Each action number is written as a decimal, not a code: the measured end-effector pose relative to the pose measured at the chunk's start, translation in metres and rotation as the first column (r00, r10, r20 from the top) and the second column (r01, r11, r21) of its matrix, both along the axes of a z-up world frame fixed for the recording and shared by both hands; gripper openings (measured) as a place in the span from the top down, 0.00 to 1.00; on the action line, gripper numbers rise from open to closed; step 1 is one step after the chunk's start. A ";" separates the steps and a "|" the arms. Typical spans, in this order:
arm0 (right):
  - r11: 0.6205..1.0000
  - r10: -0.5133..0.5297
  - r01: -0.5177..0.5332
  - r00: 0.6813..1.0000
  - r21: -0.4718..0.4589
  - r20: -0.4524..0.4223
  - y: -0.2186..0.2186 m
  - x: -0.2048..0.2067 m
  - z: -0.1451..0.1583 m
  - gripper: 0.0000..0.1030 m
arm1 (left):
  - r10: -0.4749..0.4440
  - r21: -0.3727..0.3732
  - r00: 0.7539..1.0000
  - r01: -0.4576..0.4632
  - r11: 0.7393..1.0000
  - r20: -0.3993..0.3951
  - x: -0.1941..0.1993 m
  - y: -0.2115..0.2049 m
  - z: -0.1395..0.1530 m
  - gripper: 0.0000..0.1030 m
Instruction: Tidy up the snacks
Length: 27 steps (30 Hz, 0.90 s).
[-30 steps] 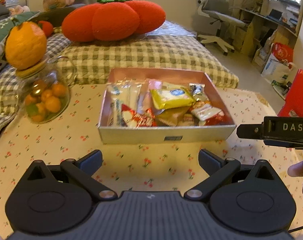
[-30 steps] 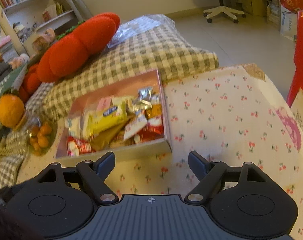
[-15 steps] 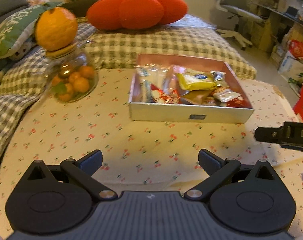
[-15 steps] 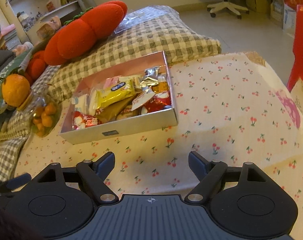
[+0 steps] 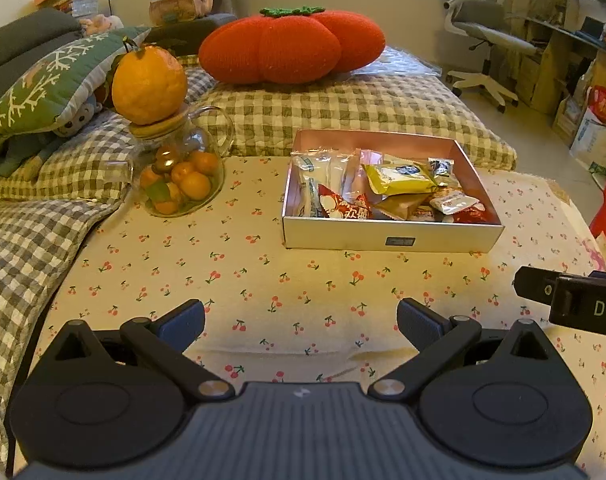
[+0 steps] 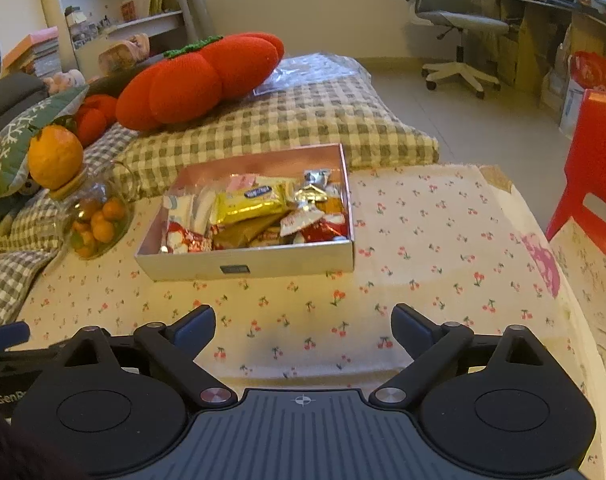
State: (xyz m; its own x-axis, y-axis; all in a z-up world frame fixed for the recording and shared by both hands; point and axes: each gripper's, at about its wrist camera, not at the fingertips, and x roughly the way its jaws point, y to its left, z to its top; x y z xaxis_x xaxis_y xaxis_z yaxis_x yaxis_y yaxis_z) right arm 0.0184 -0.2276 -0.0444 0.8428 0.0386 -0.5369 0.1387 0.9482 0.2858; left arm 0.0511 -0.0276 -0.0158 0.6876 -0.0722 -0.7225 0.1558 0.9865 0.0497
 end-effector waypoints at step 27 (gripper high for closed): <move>0.999 0.034 -0.034 0.999 -0.042 -0.003 0.007 -0.002 -0.002 0.06 | 0.013 0.015 1.000 -0.014 1.000 0.019 -0.002 -0.003 0.001 0.00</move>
